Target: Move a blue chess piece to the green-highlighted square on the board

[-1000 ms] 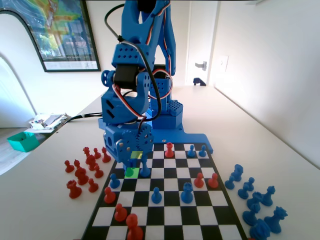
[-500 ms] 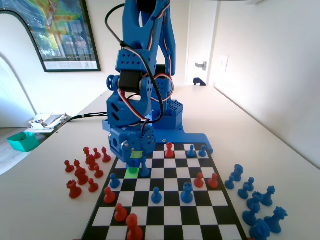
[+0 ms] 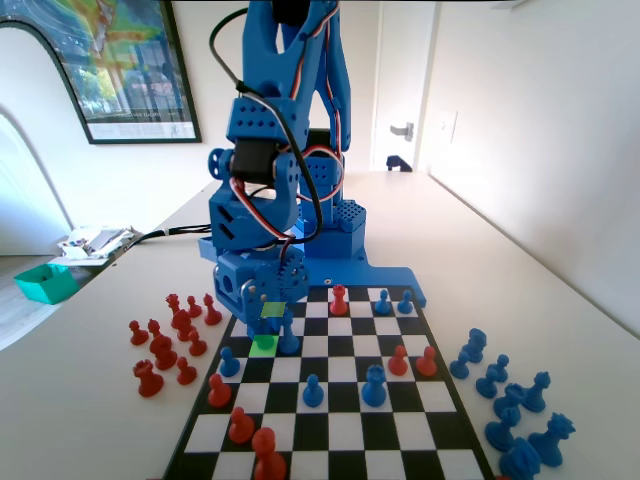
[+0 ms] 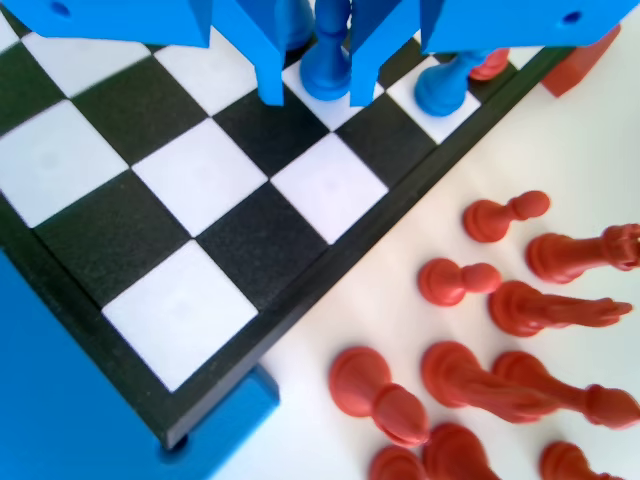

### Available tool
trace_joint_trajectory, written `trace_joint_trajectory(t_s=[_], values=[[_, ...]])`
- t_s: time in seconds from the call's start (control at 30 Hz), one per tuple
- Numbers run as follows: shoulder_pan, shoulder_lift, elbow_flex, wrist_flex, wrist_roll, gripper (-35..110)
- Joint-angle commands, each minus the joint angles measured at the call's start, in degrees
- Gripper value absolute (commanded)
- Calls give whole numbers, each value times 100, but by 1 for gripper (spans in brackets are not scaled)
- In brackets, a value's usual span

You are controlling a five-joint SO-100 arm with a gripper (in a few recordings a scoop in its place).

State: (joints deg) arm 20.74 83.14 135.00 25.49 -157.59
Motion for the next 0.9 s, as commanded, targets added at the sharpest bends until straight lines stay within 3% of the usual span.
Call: trace_joint_trajectory(t_s=[0.0, 0.5, 0.87], values=[[70, 193, -387, 466, -185, 12], [105, 193, -1441, 1863, -352, 12], [202, 501, -2136, 3454, -580, 12]])
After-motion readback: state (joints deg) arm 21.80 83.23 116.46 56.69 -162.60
